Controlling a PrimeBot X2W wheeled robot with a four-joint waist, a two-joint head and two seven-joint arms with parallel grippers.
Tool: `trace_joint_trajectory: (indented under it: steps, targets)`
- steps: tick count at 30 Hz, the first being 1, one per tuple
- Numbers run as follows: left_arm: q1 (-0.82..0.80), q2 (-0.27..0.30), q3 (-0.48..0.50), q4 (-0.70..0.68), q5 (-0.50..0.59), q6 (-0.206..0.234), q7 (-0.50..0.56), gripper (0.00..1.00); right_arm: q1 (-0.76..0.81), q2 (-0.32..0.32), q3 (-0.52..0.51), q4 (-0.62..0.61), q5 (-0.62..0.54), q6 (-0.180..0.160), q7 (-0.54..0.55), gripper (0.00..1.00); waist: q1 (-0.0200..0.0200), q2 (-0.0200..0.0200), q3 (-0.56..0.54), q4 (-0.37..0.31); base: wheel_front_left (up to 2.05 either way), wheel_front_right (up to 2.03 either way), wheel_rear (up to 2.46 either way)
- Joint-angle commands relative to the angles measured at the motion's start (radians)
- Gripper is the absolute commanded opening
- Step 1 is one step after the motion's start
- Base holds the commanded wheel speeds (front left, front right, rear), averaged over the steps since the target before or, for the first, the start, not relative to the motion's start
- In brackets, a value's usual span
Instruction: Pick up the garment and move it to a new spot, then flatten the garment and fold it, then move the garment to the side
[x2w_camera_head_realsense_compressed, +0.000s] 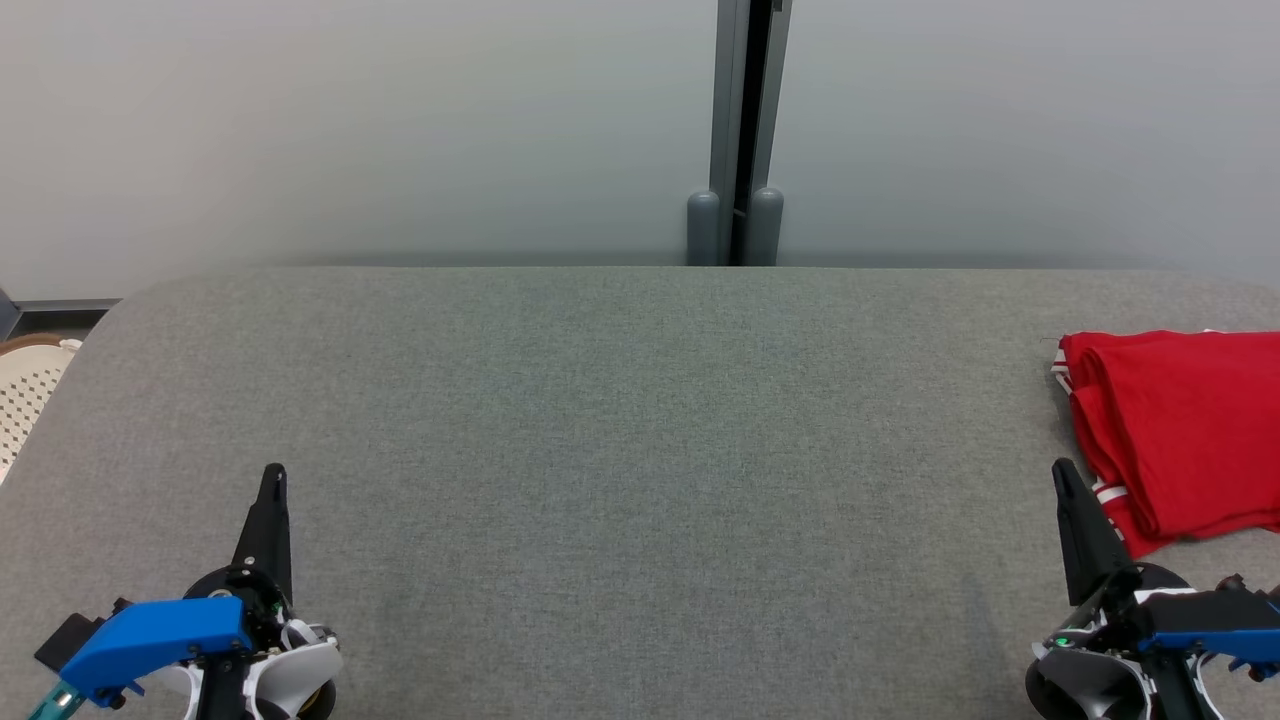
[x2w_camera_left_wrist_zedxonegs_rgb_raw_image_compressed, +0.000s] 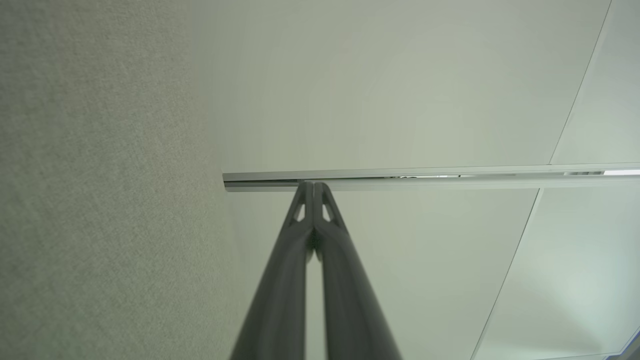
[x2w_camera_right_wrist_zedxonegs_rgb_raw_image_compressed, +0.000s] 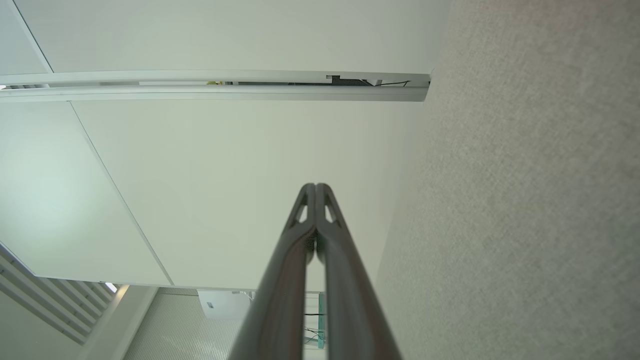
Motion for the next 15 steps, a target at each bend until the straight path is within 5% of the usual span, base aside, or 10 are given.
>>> trace_joint_trajectory:
  steps: [1,15]
  targets:
    - [-0.01,-0.002,0.003,-0.004,-0.003,-0.005,0.004,0.0,-0.014,-0.005,-0.002,-0.004,0.002,0.0,0.003,0.0,0.0,0.0,0.0,0.0,0.0,0.0,0.0]
    - [-0.01,-0.002,0.002,-0.004,-0.003,-0.005,0.004,0.0,-0.014,-0.005,-0.002,-0.004,0.002,0.0,0.003,0.0,0.0,0.0,0.0,0.0,0.0,0.0,0.0]
